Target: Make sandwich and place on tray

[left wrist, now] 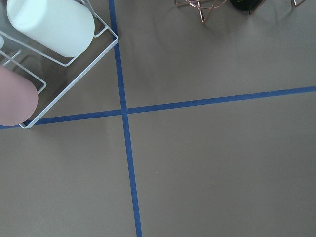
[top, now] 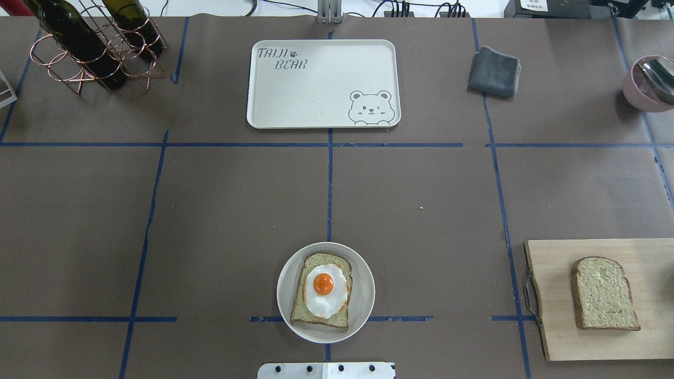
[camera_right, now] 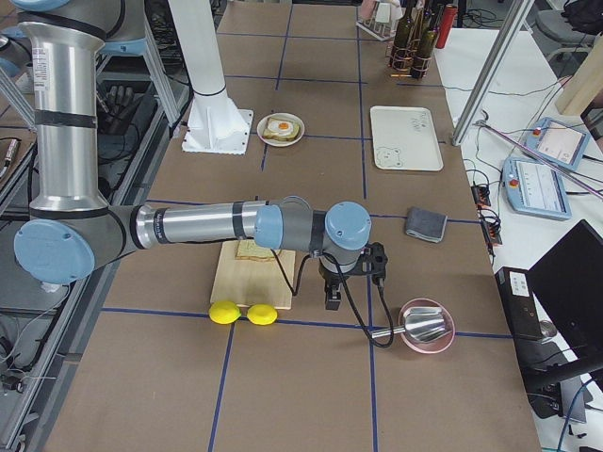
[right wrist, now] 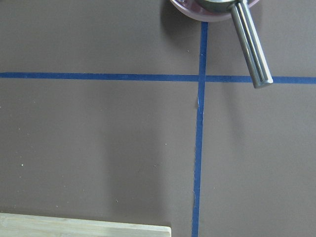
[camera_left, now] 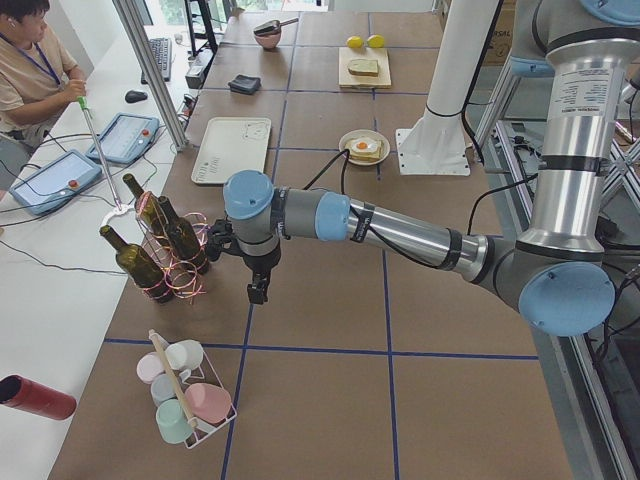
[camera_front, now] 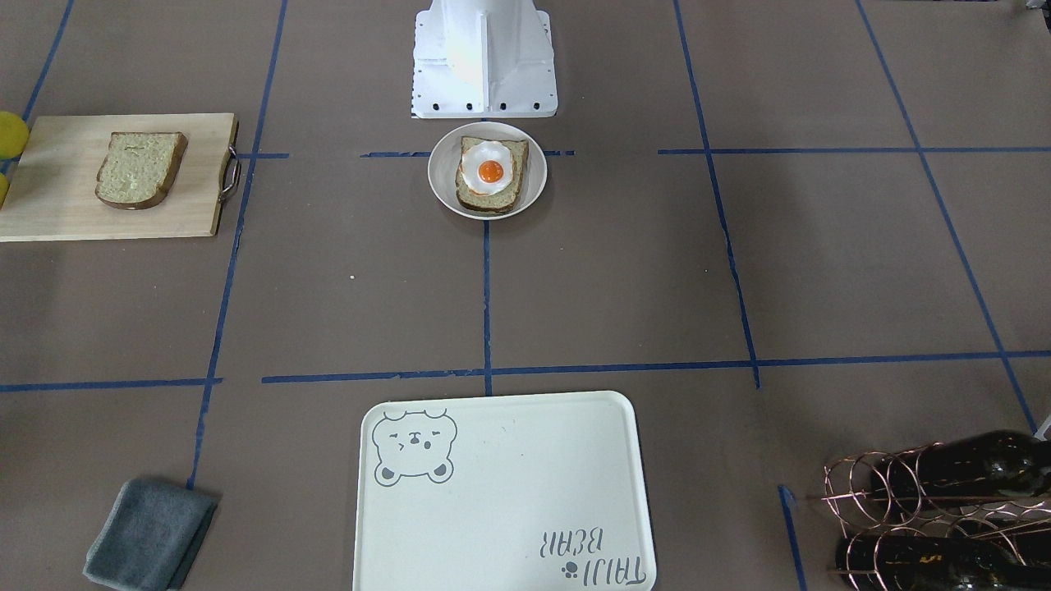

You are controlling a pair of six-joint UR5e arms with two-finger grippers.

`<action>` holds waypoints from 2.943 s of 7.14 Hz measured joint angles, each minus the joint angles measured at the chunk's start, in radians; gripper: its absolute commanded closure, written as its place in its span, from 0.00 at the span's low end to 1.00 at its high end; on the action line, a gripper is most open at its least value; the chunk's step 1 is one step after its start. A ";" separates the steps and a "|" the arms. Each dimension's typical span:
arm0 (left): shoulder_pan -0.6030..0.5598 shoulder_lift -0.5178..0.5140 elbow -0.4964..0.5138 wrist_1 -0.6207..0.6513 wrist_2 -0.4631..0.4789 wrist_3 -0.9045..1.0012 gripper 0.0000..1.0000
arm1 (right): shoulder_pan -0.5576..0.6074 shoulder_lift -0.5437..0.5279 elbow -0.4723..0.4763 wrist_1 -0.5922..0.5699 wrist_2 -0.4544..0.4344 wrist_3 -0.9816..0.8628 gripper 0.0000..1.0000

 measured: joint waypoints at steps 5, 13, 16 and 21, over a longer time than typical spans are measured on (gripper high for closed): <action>0.006 -0.013 -0.006 0.001 0.012 -0.002 0.00 | -0.001 -0.039 0.047 0.018 0.040 0.003 0.00; 0.045 0.091 -0.047 -0.124 -0.152 -0.010 0.00 | -0.340 -0.208 0.058 0.660 0.111 0.562 0.00; 0.057 0.091 -0.047 -0.214 -0.153 -0.016 0.00 | -0.596 -0.305 0.052 1.123 -0.049 1.020 0.03; 0.060 0.092 -0.065 -0.251 -0.153 -0.088 0.00 | -0.759 -0.372 -0.009 1.266 -0.155 1.285 0.22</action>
